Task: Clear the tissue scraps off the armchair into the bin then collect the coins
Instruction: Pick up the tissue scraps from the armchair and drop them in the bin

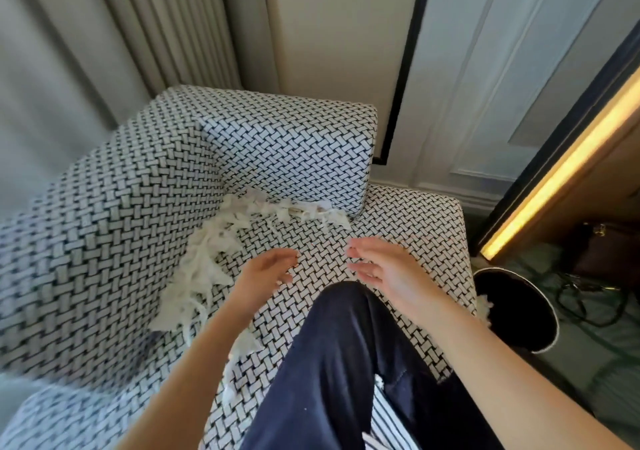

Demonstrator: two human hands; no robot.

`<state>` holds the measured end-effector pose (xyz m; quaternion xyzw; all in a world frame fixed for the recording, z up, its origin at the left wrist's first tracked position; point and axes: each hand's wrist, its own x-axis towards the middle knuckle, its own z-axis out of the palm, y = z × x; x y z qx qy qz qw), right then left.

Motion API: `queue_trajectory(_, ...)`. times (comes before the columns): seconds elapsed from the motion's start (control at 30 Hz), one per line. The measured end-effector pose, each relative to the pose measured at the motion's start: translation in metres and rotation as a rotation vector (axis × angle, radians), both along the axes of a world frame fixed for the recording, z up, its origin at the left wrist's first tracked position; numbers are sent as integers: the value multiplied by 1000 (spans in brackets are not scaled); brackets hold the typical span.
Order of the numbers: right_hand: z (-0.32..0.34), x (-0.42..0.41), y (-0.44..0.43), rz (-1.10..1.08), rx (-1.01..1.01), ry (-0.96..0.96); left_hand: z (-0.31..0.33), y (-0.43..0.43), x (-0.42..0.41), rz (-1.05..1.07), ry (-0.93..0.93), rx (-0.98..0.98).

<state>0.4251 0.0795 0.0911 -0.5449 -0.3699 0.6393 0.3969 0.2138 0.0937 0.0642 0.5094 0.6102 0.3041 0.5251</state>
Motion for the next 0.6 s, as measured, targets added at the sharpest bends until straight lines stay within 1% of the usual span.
queue_trajectory(0.2,-17,-82,0,155,-33,17,-27,-29,-77,190,52,-33)
queue_trajectory(0.3,-32,-113,-4,214,-57,-39,-40,-48,-97,247,32,-81)
queue_trajectory(0.37,-46,-127,-11,275,-58,-101,-53,-59,-105,268,52,-120)
queue_trajectory(0.47,-71,-140,-23,399,16,-293,-73,-70,-112,289,77,-196)
queue_trajectory(0.6,-91,-147,-29,595,281,-689,-97,-75,-108,252,93,-263)
